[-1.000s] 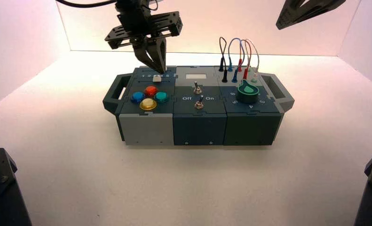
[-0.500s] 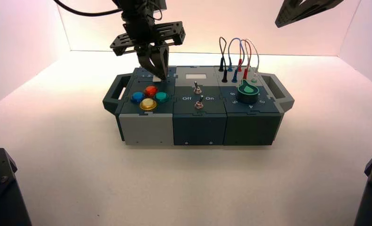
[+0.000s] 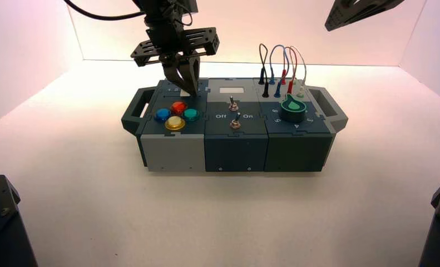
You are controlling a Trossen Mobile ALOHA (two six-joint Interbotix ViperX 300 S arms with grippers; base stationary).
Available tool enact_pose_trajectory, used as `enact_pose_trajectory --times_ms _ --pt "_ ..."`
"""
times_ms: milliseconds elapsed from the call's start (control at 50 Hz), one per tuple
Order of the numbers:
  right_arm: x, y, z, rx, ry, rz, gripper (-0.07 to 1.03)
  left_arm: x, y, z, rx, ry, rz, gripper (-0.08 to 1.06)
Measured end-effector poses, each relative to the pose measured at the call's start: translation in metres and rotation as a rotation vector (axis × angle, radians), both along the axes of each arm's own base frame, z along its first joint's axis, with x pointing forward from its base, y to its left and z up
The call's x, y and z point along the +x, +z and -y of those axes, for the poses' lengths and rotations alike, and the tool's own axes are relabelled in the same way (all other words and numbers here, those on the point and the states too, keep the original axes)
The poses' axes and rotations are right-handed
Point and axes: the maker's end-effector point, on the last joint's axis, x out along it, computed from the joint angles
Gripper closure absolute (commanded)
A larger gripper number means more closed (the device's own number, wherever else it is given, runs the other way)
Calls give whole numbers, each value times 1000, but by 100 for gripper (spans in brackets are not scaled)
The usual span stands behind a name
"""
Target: Move the bottom slider to position 1.
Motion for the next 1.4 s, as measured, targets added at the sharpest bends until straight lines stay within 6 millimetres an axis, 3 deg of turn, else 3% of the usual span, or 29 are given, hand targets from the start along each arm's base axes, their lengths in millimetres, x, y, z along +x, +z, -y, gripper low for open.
enact_pose_trajectory --times_ms 1400 --pt "0 -2 1 -4 2 1 98 -8 3 -39 18 66 -7 101"
